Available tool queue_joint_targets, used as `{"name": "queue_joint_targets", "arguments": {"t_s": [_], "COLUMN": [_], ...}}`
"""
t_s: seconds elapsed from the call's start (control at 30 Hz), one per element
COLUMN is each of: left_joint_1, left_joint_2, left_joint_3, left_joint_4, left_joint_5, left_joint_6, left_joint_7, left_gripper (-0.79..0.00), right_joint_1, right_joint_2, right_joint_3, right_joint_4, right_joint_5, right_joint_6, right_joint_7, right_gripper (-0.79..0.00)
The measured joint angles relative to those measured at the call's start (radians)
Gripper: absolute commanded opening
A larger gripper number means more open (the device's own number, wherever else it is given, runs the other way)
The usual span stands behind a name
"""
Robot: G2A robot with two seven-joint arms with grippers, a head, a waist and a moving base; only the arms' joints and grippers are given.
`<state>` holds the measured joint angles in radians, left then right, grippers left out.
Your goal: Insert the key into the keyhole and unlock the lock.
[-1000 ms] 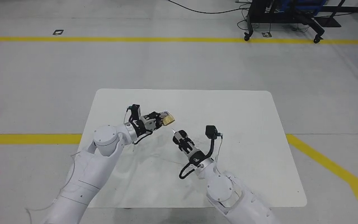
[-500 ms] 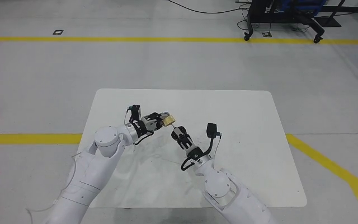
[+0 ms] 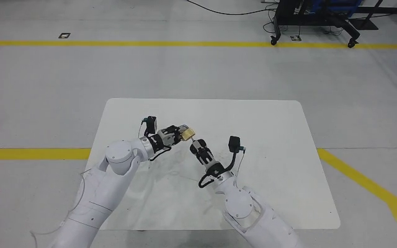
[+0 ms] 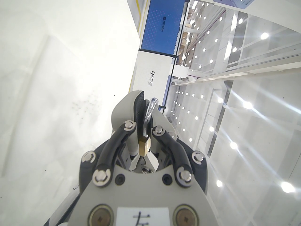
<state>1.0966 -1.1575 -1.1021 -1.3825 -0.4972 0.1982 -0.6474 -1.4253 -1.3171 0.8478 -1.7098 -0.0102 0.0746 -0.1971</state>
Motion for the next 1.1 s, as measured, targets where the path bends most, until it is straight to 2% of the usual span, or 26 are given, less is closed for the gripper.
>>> {"name": "queue_joint_targets", "arguments": {"t_s": [0.5,0.87,0.9,0.93,1.1], "left_joint_1": [0.003,0.005,0.005,0.006,0.008], "left_joint_2": [0.000,-0.001,-0.002,-0.002,-0.004], "left_joint_3": [0.011,0.024,0.024,0.024,0.016], "left_joint_4": [-0.021,-0.031,-0.031,-0.030,-0.028], "left_joint_5": [0.103,0.149,0.149,0.149,0.136], "left_joint_6": [0.002,-0.009,-0.009,-0.009,-0.001], "left_joint_7": [0.028,0.006,0.006,0.007,0.016], "left_gripper": [-0.785,-0.785,-0.785,-0.785,-0.785], "right_joint_1": [0.012,0.010,0.010,0.009,0.004], "right_joint_2": [-0.024,-0.035,-0.036,-0.038,-0.044], "right_joint_3": [-0.005,0.010,0.011,0.012,0.019], "right_joint_4": [0.002,0.005,0.005,0.005,0.004], "right_joint_5": [-0.043,-0.052,-0.052,-0.052,-0.042], "right_joint_6": [0.083,0.115,0.115,0.115,0.109], "right_joint_7": [-0.007,0.011,0.012,0.012,0.013], "right_gripper": [-0.785,-0.785,-0.594,0.000,0.000]}}
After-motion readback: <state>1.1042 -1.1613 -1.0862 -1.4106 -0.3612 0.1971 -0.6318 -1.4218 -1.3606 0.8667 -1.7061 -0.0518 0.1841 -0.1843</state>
